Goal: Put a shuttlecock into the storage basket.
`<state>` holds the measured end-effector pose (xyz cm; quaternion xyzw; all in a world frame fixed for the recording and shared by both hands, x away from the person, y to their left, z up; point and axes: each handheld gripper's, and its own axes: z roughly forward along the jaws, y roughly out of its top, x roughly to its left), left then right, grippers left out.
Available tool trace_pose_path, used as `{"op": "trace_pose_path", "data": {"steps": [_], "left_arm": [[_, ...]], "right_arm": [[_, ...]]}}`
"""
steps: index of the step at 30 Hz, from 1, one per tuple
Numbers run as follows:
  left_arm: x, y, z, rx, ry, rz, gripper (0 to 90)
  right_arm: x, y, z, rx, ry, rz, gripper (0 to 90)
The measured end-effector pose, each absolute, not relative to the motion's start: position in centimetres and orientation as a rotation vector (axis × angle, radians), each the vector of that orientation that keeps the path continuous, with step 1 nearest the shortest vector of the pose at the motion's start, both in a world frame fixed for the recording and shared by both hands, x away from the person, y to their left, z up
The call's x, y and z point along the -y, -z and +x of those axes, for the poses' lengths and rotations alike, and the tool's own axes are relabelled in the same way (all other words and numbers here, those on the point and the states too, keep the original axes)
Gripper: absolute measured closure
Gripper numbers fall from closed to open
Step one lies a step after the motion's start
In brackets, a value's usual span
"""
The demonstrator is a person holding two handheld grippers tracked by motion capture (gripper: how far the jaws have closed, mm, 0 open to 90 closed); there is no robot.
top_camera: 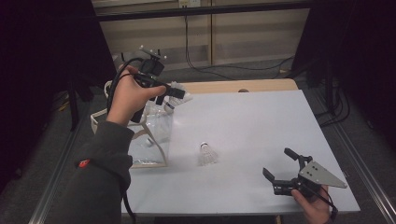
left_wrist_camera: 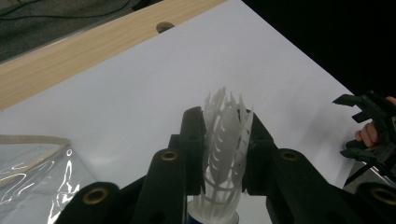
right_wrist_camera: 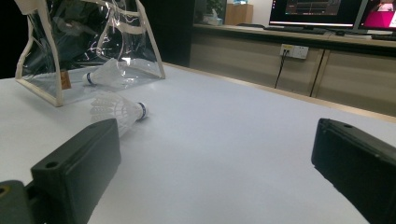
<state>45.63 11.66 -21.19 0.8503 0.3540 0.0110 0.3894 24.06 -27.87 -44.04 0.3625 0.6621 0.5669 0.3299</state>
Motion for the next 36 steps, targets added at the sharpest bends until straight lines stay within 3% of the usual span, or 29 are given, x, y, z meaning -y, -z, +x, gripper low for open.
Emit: {"op": "trace_pose_path", "data": {"steps": [36], "left_arm": [[-13.8,19.9,45.9,-0.921,-0.093,2.158,75.0]], "right_arm": [[27.9,44.1,24.1,-1.735,-1.479,0.954,1.3]]}}
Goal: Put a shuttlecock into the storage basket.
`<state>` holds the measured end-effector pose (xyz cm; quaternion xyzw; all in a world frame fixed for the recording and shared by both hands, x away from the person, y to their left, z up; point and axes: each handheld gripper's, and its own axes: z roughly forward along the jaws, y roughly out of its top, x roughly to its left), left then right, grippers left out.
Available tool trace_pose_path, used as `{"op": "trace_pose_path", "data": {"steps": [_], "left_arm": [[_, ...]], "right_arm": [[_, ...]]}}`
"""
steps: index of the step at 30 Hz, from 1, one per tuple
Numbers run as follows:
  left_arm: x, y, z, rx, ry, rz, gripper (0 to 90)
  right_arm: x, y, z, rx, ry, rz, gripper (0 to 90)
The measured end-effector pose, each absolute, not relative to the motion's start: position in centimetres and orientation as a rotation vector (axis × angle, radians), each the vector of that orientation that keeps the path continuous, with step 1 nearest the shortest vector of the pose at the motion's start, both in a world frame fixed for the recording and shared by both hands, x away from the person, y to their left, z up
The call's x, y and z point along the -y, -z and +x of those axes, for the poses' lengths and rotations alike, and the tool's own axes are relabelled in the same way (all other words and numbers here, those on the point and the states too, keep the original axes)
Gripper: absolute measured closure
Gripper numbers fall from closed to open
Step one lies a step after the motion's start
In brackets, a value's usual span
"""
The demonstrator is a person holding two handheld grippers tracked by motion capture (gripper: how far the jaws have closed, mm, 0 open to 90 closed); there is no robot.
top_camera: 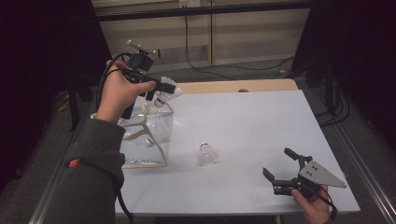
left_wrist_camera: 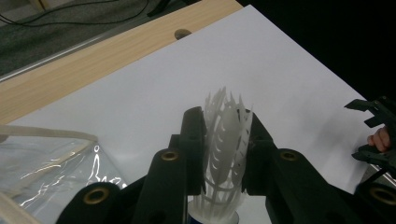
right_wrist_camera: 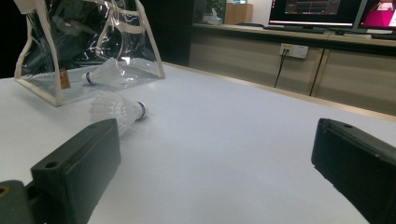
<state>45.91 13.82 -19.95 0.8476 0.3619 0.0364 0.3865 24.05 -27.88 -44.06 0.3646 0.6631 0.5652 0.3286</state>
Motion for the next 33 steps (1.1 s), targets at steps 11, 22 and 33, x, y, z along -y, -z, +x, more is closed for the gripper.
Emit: {"op": "trace_pose_path", "data": {"steps": [11,22,33], "left_arm": [[-14.8,19.7,46.0,-0.934,-0.114,2.155,74.6],[-16.1,19.3,45.9,-0.97,-0.138,2.132,74.3],[-17.6,19.2,45.8,-1.009,-0.169,2.113,74.2]], "right_arm": [[27.9,44.1,24.0,-1.735,-1.477,0.954,1.3],[27.9,44.1,24.0,-1.734,-1.479,0.954,1.3],[27.9,44.1,24.0,-1.735,-1.479,0.949,1.3]]}}
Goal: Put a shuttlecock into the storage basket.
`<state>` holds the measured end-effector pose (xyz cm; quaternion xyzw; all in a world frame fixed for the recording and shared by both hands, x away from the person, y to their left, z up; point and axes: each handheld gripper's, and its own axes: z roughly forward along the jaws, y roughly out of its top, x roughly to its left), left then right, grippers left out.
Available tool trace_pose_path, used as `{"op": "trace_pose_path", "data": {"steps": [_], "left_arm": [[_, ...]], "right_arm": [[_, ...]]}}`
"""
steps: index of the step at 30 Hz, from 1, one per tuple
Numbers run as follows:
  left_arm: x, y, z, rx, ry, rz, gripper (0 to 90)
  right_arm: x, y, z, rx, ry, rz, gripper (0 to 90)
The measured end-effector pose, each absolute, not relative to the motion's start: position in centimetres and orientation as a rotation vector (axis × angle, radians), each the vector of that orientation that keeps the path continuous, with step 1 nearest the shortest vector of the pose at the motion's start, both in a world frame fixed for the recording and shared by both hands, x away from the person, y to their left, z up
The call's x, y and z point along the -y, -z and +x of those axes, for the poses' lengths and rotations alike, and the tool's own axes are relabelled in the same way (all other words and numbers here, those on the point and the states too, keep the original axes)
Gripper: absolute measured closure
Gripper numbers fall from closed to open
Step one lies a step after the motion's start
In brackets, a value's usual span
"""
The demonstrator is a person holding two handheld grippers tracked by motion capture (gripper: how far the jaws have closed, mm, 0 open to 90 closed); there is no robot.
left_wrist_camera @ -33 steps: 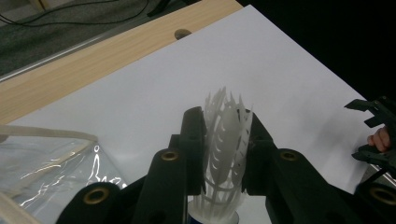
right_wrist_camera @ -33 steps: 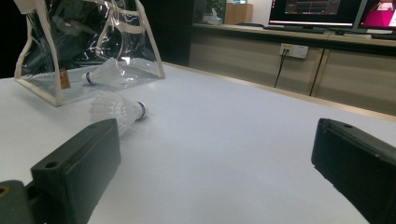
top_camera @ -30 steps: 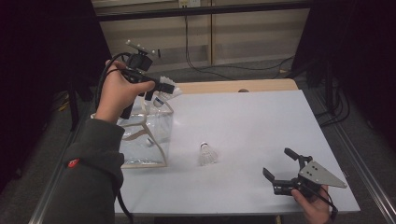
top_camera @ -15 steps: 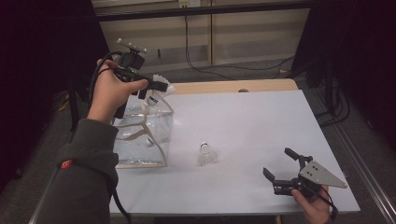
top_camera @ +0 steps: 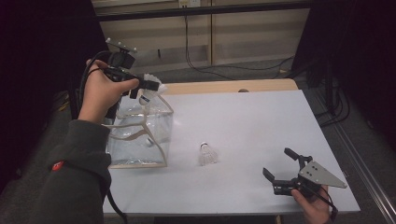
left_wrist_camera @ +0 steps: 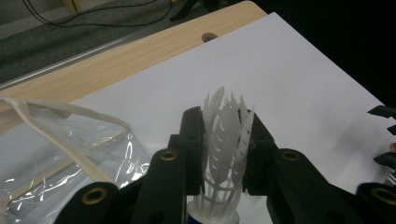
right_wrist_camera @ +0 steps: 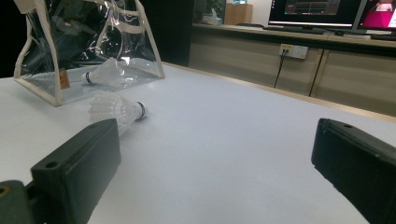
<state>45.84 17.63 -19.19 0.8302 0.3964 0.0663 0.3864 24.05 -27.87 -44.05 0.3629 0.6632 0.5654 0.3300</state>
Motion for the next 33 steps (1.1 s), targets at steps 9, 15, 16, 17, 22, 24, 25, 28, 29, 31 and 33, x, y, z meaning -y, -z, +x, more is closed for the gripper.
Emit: {"op": "trace_pose_path", "data": {"steps": [9,15,16,17,22,24,25,28,29,31,33], "left_arm": [[-18.8,19.5,45.9,-1.037,-0.18,2.113,74.1],[-19.2,19.7,46.0,-1.05,-0.191,2.109,73.6],[-19.3,19.7,46.0,-1.047,-0.192,2.112,73.5],[-19.4,19.7,46.0,-1.046,-0.189,2.109,73.5],[-19.7,19.8,46.0,-1.054,-0.193,2.109,73.6],[-19.8,19.9,46.0,-1.059,-0.194,2.107,73.6],[-19.9,19.9,46.0,-1.064,-0.195,2.104,73.6],[-20.1,19.9,46.0,-1.07,-0.198,2.106,73.6],[-20.2,19.9,46.0,-1.07,-0.2,2.107,73.6],[-20.4,19.9,46.0,-1.073,-0.205,2.109,73.6],[-20.5,20.0,46.0,-1.077,-0.204,2.105,73.6]], "right_arm": [[27.9,44.0,24.0,-1.732,-1.479,0.952,1.3],[27.8,44.1,24.0,-1.733,-1.479,0.948,1.3],[27.8,44.1,24.0,-1.732,-1.48,0.949,1.3],[27.8,44.1,24.0,-1.732,-1.479,0.949,1.3],[27.8,44.1,24.1,-1.733,-1.477,0.952,1.3],[27.8,44.1,24.0,-1.734,-1.478,0.949,1.3],[27.8,44.1,24.0,-1.734,-1.478,0.949,1.3],[27.9,44.1,24.0,-1.732,-1.478,0.951,1.3],[27.9,44.1,24.0,-1.731,-1.478,0.952,1.3],[27.9,44.1,24.0,-1.731,-1.478,0.953,1.3],[27.9,44.1,24.0,-1.731,-1.478,0.953,1.3]]}}
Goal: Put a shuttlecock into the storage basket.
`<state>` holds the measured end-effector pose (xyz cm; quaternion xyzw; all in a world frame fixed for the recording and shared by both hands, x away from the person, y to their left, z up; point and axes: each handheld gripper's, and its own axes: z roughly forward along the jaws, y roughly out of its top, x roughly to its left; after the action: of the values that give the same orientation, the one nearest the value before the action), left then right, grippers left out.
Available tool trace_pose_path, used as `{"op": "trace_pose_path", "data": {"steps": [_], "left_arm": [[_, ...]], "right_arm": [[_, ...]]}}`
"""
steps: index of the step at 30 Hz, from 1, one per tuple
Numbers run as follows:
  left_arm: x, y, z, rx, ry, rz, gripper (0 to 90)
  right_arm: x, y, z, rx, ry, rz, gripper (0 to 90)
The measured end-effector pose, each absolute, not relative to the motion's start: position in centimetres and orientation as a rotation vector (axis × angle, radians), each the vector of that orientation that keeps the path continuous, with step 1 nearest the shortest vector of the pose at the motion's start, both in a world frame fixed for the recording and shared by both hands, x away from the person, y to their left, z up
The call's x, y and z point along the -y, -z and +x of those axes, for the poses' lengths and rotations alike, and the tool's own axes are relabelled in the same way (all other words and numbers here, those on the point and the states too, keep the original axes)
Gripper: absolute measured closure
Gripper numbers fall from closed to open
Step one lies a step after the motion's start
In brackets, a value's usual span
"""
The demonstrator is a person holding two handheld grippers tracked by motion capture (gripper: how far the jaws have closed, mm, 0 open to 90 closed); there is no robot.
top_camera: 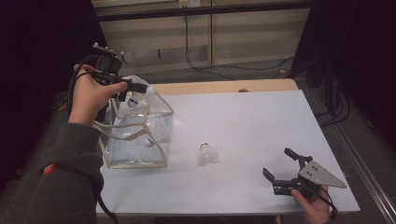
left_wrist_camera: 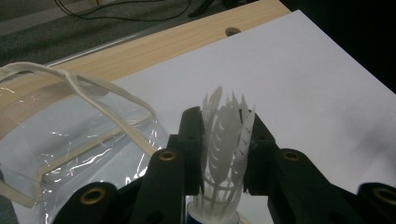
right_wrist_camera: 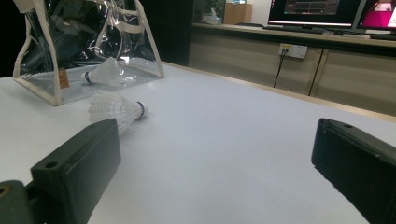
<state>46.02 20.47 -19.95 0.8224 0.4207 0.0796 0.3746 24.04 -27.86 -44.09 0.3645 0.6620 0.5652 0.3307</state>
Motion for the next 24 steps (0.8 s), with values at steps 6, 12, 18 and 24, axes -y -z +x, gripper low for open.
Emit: {"op": "trace_pose_path", "data": {"steps": [6,12,18,24], "left_arm": [[-20.8,19.9,46.0,-1.086,-0.203,2.097,73.5],[-21.2,19.9,46.0,-1.099,-0.213,2.089,73.4],[-21.6,19.9,46.0,-1.114,-0.232,2.083,73.3],[-22.2,20.0,45.9,-1.129,-0.245,2.08,73.2]], "right_arm": [[27.9,44.1,24.0,-1.727,-1.479,0.958,1.3],[27.9,44.1,24.0,-1.73,-1.477,0.955,1.3],[27.9,44.1,24.0,-1.73,-1.476,0.954,1.3],[27.9,44.1,24.0,-1.732,-1.475,0.953,1.2]]}}
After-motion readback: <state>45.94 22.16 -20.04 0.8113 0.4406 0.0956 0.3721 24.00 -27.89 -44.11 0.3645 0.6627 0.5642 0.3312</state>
